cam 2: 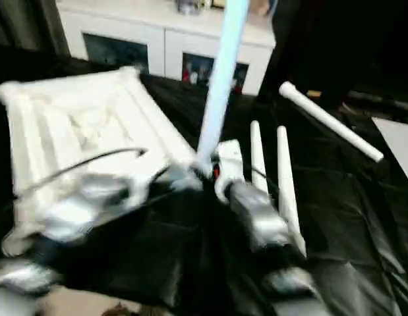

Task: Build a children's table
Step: Rotate leg to tighten

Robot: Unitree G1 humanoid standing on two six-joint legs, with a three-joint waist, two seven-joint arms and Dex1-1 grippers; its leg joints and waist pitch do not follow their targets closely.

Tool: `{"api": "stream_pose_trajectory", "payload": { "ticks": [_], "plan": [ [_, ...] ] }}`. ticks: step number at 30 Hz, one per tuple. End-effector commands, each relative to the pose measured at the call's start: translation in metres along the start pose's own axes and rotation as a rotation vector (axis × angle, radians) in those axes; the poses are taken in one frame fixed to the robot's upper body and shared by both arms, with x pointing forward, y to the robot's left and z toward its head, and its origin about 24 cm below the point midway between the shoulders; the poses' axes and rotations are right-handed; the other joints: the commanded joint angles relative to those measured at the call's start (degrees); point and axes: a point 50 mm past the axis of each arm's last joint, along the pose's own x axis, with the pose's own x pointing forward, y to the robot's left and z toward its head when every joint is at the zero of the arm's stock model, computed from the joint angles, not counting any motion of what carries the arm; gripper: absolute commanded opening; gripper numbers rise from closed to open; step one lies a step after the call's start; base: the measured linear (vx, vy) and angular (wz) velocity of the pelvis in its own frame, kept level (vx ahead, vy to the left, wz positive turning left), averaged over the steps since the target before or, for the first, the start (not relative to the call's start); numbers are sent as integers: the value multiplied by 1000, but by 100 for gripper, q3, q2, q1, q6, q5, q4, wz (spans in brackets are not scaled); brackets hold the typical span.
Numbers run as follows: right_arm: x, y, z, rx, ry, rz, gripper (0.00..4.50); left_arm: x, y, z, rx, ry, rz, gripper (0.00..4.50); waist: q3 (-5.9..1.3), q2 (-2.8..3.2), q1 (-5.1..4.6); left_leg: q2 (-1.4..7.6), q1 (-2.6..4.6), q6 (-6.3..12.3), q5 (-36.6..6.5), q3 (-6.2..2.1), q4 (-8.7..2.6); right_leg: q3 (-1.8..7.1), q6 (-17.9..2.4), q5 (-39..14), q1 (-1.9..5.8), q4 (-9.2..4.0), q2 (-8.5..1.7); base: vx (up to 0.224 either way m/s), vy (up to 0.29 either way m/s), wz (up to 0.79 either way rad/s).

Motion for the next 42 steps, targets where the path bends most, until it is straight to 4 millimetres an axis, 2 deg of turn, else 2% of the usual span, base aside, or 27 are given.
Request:
{"api": "stream_pose_trajectory", "payload": {
  "ticks": [1, 3, 4, 5, 6, 7, 8, 9, 11, 12, 13, 14, 15, 16, 19, 22, 26, 28, 29, 30, 34, 35, 36, 38, 40, 41, 42],
  "plan": [
    [2, 2, -20, 45, 75, -84, 266, 8, 7, 0, -92, -10, 161, 0, -345, 49, -28, 260, 116, -313, -1638, -111, -442, 262, -845, -1635, 138, -518, -483, 0, 0, 0],
    [9, 18, -21, 41, 84, -105, 266, 21, -4, 8, -114, -30, 196, 0, -349, 39, -21, 240, 126, -254, -1557, -92, -427, 267, -846, -1422, 136, -514, -474, 0, 0, 0],
    [11, 23, -21, 37, 85, -102, 266, 23, -5, 10, -112, -35, 210, 0, -353, 23, -23, 224, 80, -165, -1449, -92, -426, 268, -805, -1321, 181, -504, -472, 0, 0, 0],
    [13, 26, -21, 37, 83, -98, 266, 25, -6, 12, -110, -39, 221, 0, -356, 22, -20, 222, 70, -122, -1405, -98, -427, 263, -774, -1296, 192, -500, -474, 0, 0, 0],
    [16, 31, -16, 64, 55, -83, 301, 28, -8, 17, -103, -54, 239, 0, -373, 30, -20, 220, 74, -43, -1361, -88, -415, 263, -739, -1228, 184, -499, -476, 0, 0, 0],
    [16, 33, -13, 81, 33, -60, 301, 28, -8, 20, -105, -70, 246, 0, -382, 39, -12, 217, 67, 10, -1321, -89, -412, 260, -726, -1199, 194, -497, -480, 0, 0, 0],
    [17, 34, -10, 91, 19, -50, 336, 28, -8, 21, -110, -79, 254, 0, -388, 40, -5, 220, 59, 35, -1262, -91, -411, 257, -728, -1126, 204, -487, -478, 0, 0, 0],
    [17, 34, -10, 91, 19, -50, 336, 28, -8, 22, -110, -79, 254, 0, -389, 43, -6, 226, 42, 70, -1175, -91, -411, 252, -753, -959, 210, -472, -474, 0, 0, 0],
    [16, 34, -6, 96, -13, -17, 348, 26, -6, 21, -98, -77, 250, 0, -382, 63, -66, 217, -10, 117, -1262, -117, -443, 237, -736, -984, 243, -473, -466, 0, 0, 0],
    [15, 33, -3, 83, -38, 1, 378, 25, -4, 19, -80, -68, 241, 0, -395, 60, -131, 218, -68, 104, -1238, -150, -464, 213, -714, -1033, 289, -466, -473, 0, 0, 0],
    [15, 33, -3, 83, -38, 1, 378, 25, -4, 19, -80, -68, 241, 0, -412, 49, -144, 226, -74, 98, -1079, -151, -443, 215, -706, -943, 295, -459, -499, 0, 0, 0],
    [13, 31, 1, 72, -61, 10, 383, 23, -2, 17, -67, -67, 236, 0, -419, 54, -129, 226, -31, 111, -1058, -139, -422, 217, -734, -885, 266, -459, -487, 0, 0, 0],
    [11, 27, 4, 58, -78, 16, 387, 20, 0, 16, -50, -72, 228, 0, -419, 59, -102, 223, 24, 199, -978, -104, -389, 240, -845, -623, 224, -447, -470, 0, 0, 0],
    [8, 23, 7, 41, -92, 16, 395, 18, 3, 15, -48, -67, 230, 0, -424, 56, -91, 224, -16, 255, -800, -109, -391, 234, -910, -348, 262, -413, -467, 0, 0, 0],
    [1, 11, 15, -10, -120, 17, 427, 9, 9, 10, -18, -57, 212, 0, -415, 56, -69, 232, -14, 350, -647, -99, -380, 227, -986, -60, 250, -384, -455, 0, 0, 0],
    [-11, -4, 20, -62, -127, 20, 439, -2, 15, 2, 10, -34, 183, 0, -378, 77, -73, 244, 17, 186, -1001, -91, -412, 236, -935, -622, 224, -444, -451, 0, 0, 0],
    [-30, -22, 22, -114, -95, 136, 446, -20, 20, -12, 63, 1, 72, 0, -378, 80, -69, 241, 22, 126, -1086, -94, -420, 245, -876, -693, 230, -444, -429, 0, 0, 0],
    [-42, -23, 21, -128, -59, 276, 446, -29, 21, -19, 96, 6, -10, 0, -364, 117, -61, 256, 23, 136, -1215, -104, -432, 253, -879, -849, 226, -463, -444, 0, 0, 0],
    [-42, -23, 21, -128, -59, 276, 446, -29, 21, -19, 96, 6, -10, 0, -361, 110, -68, 262, 24, 138, -1258, -100, -440, 251, -889, -866, 228, -471, -438, 0, 0, 0],
    [-48, -21, 20, -147, -47, 368, 446, -34, 20, -20, 129, -2, -61, 0, -364, 114, -65, 263, 42, 136, -1281, -99, -434, 250, -931, -874, 202, -472, -438, 0, 0, 0],
    [-65, -13, 14, -212, 12, 596, 446, -52, 2, -21, 202, -8, -316, 0, -365, 123, -42, 289, 41, 167, -1225, -95, -435, 255, -1074, -738, 203, -445, -449, 0, 0, 0],
    [-65, -13, 14, -212, 12, 596, 446, -52, 2, -21, 202, -8, -316, 0, -360, 132, -32, 295, 47, 169, -1232, -93, -438, 255, -1091, -724, 200, -445, -437, 0, 0, 0],
    [-67, -10, 12, -235, 30, 640, 446, -54, 1, -21, 215, 9, -332, 0, -348, 136, 4, 299, 86, 159, -1299, -72, -431, 258, -1136, -790, 148, -456, -435, 0, 0, 0],
    [-68, -9, 11, -258, 48, 661, 446, -55, 1, -21, 223, 11, -335, 0, -332, 138, 56, 304, 101, 100, -1472, -67, -447, 264, -1106, -1056, 135, -478, -437, 0, 0, 0],
    [-67, -9, 11, -271, 54, 651, 446, -55, 1, -20, 224, 11, -339, 0, -323, 135, 100, 300, 95, -23, -1600, -79, -471, 272, -1002, -1364, 141, -500, -455, 0, 0, 0],
    [-62, -11, 10, -296, 60, 616, 446, -54, 1, -20, 227, 12, -341, 0, -324, 102, 100, 300, 91, -41, -1619, -80, -473, 271, -973, -1423, 142, -506, -460, 0, 0, 0],
    [-60, -12, 10, -315, 66, 601, 446, -54, 1, -20, 232, 11, -340, 0, -330, 106, 98, 291, 67, -95, -1588, -94, -479, 268, -936, -1477, 158, -497, -470, 0, 0, 0]
  ]
}}
